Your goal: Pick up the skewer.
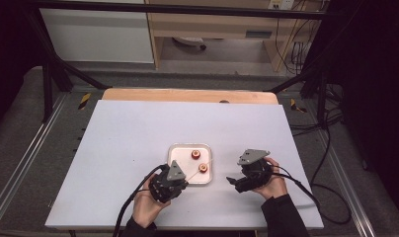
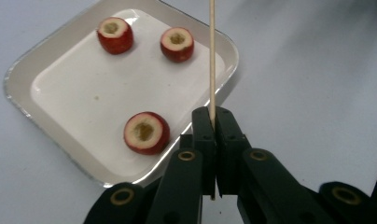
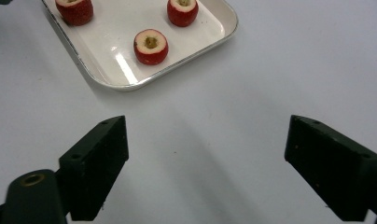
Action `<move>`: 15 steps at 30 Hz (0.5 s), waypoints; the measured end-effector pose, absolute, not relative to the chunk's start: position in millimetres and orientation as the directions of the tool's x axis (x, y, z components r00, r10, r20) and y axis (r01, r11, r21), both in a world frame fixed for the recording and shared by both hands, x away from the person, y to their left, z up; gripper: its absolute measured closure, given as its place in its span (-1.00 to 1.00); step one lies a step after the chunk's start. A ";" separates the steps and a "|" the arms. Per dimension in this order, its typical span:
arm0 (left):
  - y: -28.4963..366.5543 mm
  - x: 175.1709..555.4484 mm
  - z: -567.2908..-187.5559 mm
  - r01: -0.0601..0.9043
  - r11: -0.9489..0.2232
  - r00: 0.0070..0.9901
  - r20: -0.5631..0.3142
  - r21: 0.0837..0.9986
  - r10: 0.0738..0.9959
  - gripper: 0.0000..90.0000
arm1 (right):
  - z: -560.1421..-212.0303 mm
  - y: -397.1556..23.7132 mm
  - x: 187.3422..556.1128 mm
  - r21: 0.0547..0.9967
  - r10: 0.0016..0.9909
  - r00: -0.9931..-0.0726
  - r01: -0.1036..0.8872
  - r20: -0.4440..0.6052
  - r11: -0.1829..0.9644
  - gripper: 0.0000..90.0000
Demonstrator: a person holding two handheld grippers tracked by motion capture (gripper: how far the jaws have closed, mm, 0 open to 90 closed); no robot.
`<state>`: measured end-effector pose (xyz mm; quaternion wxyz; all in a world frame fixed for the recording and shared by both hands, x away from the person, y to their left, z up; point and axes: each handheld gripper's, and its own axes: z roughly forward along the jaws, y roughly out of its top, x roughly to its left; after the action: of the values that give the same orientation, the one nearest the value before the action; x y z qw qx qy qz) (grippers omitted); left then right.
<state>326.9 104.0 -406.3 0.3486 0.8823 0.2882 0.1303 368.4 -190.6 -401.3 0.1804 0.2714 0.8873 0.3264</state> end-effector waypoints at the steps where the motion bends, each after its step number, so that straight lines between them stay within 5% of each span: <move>1: 107.1 324.2 -407.0 0.419 -0.572 0.790 0.028 0.705 0.613 0.96 | -402.1 -190.6 369.5 0.675 0.609 -0.784 0.387 -0.118 0.628 -0.74; 15: 135.0 299.1 -426.2 0.403 -0.354 0.690 -0.026 0.844 0.723 0.96 | -402.8 -186.6 380.2 0.677 0.660 -0.750 0.506 0.040 0.534 -0.91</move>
<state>299.1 135.0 -426.2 0.4476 0.8030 0.3504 0.1789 380.2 -186.6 -402.8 0.1111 0.3357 0.8688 0.3466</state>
